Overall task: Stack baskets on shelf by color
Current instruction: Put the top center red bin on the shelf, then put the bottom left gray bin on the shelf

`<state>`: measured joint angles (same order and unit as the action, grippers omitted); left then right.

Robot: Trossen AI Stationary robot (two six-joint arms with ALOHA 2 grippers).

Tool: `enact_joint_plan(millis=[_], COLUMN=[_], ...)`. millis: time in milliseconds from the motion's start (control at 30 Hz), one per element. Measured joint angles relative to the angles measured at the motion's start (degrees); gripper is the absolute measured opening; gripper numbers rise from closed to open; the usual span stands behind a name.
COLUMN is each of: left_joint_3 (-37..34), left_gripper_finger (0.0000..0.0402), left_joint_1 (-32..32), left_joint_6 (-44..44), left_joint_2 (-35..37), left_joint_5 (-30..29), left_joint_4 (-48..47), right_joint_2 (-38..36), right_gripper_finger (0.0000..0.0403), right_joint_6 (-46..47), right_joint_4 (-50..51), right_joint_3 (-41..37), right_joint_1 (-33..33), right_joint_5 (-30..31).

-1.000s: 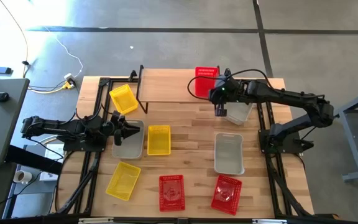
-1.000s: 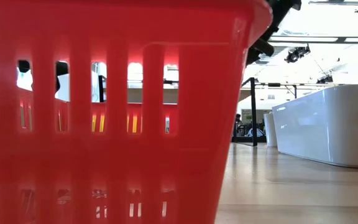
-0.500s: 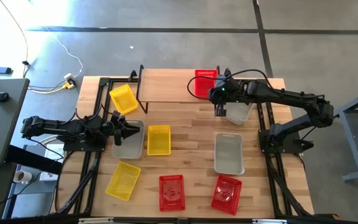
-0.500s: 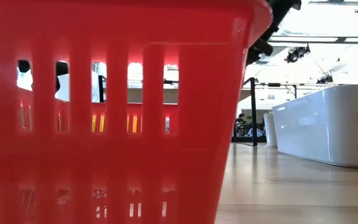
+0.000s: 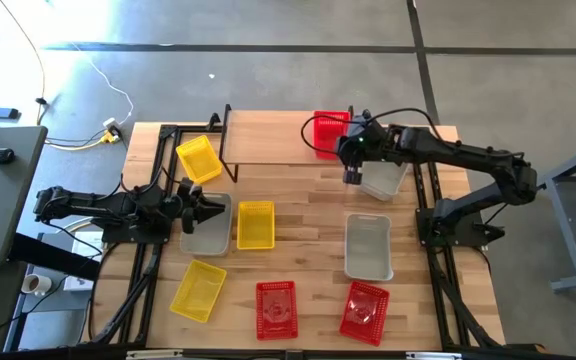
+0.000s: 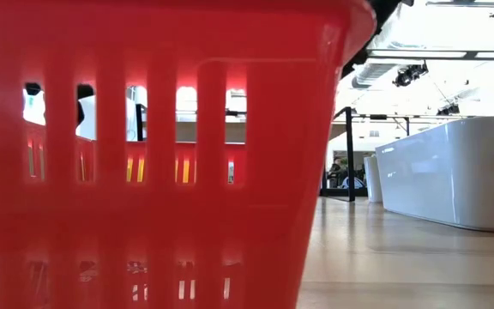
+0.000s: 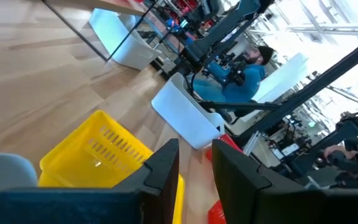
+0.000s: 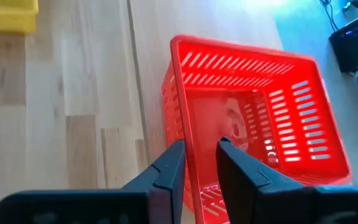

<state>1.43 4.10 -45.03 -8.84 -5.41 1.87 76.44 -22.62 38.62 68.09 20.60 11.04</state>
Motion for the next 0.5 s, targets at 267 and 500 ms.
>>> enact_joint_plan(millis=[267,500], left_joint_3=[0.0,6.2], left_gripper_finger=[0.0086,0.0085], left_joint_1=[0.0,0.0], left_joint_6=[0.0,4.9], left_joint_2=[0.0,-0.6], left_joint_5=[0.9,0.8], left_joint_4=[1.2,-2.3], right_joint_2=[0.0,0.0], right_gripper_finger=[0.0078,0.0078], right_joint_6=[3.9,9.6], right_joint_4=[5.3,6.4], right_joint_3=[2.4,6.5], right_joint_1=[-0.9,-4.6], right_joint_5=[-0.2,-0.3])
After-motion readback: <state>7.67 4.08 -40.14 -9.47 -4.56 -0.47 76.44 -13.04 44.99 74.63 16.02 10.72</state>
